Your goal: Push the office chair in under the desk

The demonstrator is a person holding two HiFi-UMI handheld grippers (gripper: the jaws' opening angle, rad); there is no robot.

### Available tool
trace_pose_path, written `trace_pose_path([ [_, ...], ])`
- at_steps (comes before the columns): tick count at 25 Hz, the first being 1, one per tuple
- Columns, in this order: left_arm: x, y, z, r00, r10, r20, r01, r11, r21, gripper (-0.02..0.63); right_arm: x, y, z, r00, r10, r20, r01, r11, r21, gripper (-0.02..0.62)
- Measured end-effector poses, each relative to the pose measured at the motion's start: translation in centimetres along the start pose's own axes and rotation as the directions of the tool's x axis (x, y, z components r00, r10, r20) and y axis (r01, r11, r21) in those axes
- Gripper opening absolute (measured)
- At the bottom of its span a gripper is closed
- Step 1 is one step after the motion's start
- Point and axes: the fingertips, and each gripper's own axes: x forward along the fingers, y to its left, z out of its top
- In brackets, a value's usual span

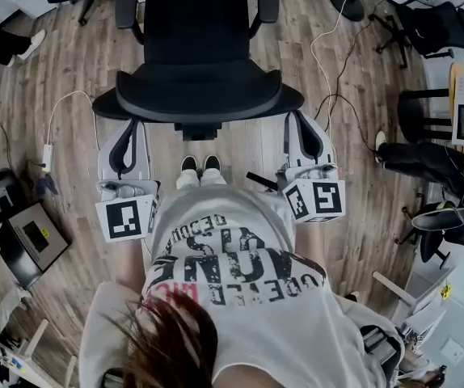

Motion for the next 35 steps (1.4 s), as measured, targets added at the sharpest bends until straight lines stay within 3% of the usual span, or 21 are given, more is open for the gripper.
trace_pose_path([
  [7,0.1,-0.6,-2.3,0.992,-0.049,-0.118,0.055,0.997,0.049,0.014,0.6,0.5,-1.4,0.996,0.078,-0.038,-0.078,0.997,-0.013,0.025],
  [12,0.8,-0.5,-4.5,0.974,-0.081,-0.211,0.120,0.977,0.176,0.017,1.2,1.0,-2.2,0.986,0.148,-0.082,-0.159,0.975,-0.153,0.025],
  [13,1.0,-0.4,-4.9,0.970,-0.090,-0.226,0.136,0.971,0.197,0.025,1.4,1.2,-2.4,0.982,0.165,-0.094,-0.179,0.967,-0.180,0.025],
  [15,1.3,-0.3,-5.6,0.960,-0.112,-0.258,0.177,0.952,0.248,0.106,1.7,1.7,-2.8,0.972,0.203,-0.121,-0.226,0.949,-0.221,0.053],
  [17,1.6,-0.4,-6.7,0.945,-0.140,-0.296,0.236,0.918,0.318,0.135,2.2,2.2,-3.7,0.958,0.235,-0.166,-0.275,0.919,-0.281,0.120],
  [20,2.1,-0.6,-8.2,0.913,-0.160,-0.376,0.325,0.842,0.430,0.173,2.8,2.8,-5.7,0.933,0.238,-0.270,-0.334,0.851,-0.406,0.141],
  [23,2.5,-0.7,-9.7,0.880,-0.158,-0.448,0.395,0.766,0.506,0.183,3.3,3.5,-8.0,0.901,0.236,-0.365,-0.396,0.792,-0.465,0.155],
  [29,1.8,-0.9,-10.8,0.840,-0.206,-0.503,0.475,0.727,0.496,0.186,3.9,3.6,-9.3,0.877,0.231,-0.420,-0.442,0.731,-0.520,0.169],
  [32,1.3,-0.7,-12.0,0.812,-0.201,-0.548,0.520,0.674,0.524,0.189,3.7,3.6,-9.6,0.874,0.242,-0.420,-0.450,0.727,-0.518,0.172],
  [35,1.7,-0.6,-12.8,0.792,-0.191,-0.580,0.556,0.618,0.556,0.191,3.4,3.5,-10.4,0.859,0.209,-0.468,-0.469,0.686,-0.556,0.175],
])
